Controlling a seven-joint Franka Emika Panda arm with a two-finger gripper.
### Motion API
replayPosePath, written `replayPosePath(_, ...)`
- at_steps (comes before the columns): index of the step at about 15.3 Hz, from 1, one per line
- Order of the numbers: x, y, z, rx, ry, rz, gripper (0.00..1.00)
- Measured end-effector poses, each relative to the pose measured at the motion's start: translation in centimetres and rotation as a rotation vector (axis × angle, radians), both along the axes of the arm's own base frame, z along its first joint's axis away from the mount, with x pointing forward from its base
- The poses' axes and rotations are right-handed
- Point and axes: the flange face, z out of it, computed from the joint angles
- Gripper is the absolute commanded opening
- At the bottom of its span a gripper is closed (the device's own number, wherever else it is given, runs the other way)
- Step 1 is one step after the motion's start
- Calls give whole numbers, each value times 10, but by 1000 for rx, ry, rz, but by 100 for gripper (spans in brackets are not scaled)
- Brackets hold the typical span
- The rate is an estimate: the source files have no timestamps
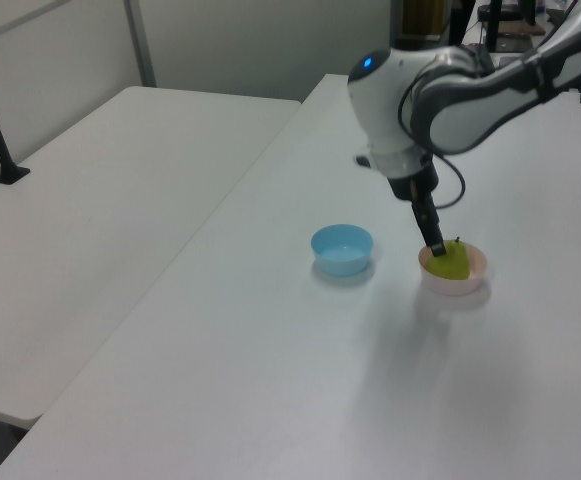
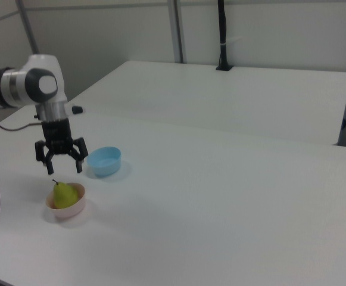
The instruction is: Place the pear in the bowl
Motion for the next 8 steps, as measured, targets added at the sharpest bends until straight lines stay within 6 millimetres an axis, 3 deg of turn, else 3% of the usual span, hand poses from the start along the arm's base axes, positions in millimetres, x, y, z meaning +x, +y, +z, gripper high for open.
replayPosePath(3,15,-41,66,32,-119,-130,100)
replayPosePath(8,24,-162,151,64,-233,-330,100)
